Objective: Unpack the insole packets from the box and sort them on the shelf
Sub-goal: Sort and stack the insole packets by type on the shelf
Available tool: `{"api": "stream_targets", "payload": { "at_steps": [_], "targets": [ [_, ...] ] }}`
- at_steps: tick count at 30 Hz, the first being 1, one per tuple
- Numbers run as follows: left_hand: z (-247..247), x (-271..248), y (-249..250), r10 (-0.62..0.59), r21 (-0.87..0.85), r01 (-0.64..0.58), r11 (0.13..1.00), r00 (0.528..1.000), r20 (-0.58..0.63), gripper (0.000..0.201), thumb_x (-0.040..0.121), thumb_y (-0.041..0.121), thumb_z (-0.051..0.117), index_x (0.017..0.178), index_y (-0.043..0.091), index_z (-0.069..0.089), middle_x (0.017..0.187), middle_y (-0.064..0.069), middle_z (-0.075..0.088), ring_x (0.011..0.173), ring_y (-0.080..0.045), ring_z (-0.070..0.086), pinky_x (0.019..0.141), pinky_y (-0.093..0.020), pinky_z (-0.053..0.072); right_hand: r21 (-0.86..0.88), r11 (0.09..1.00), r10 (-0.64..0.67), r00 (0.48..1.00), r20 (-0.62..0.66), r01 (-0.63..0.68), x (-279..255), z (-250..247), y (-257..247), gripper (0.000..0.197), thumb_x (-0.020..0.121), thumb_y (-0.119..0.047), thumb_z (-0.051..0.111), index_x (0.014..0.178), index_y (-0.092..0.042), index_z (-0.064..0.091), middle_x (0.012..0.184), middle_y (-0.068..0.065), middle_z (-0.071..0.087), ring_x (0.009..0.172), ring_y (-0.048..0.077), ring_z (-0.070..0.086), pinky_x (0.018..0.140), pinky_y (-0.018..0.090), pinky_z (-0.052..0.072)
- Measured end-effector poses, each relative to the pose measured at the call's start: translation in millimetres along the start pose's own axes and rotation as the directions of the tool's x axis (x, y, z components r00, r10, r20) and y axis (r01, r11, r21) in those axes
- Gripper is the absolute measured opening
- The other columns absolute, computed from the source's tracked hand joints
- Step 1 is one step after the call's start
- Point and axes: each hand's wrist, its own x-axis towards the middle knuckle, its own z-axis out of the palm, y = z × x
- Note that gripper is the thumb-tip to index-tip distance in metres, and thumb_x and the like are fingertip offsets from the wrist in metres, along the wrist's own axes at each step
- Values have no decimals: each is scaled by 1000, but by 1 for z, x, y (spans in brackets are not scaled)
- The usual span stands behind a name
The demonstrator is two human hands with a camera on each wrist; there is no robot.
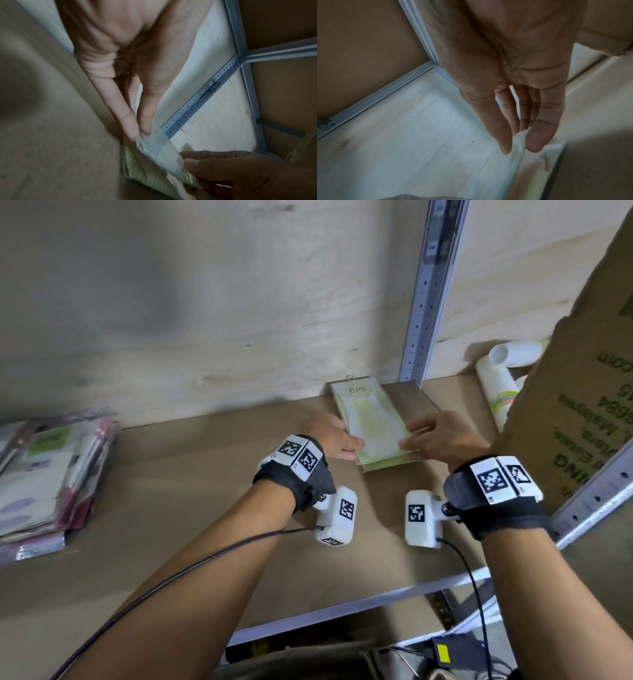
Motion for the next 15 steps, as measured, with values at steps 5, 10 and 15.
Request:
{"api": "stream_targets", "payload": {
  "at_steps": [5,10,15],
  "targets": [
    [12,13,-4,-35,68,37,997,999,-28,63,77,-8,78,133,-8,47,127,-28,59,102,-37,70,85,-36,59,-161,986,33,999,19,-30,2,-2,1,16,75,-15,83,76,-15,67,78,6,67,67,19,62,78,41,58],
    [13,19,-7,-21,146,32,989,997,-75,57,75,-6,81,124,-4,52,101,-23,67,91,-35,73,81,-38,61,-251,967,45,999,11,-40,0,-2,-2,16,77,-23,82,85,-12,73,78,7,69,55,15,55,56,24,46],
    [11,21,-11,-13,192,28,981,997,-79,55,74,-3,83,121,-7,55,106,-27,69,89,-34,74,83,-45,60,-270,962,51,998,22,-43,-2,-3,-4,21,78,-26,80,93,-12,73,85,9,72,59,16,57,56,23,46]
  ]
}}
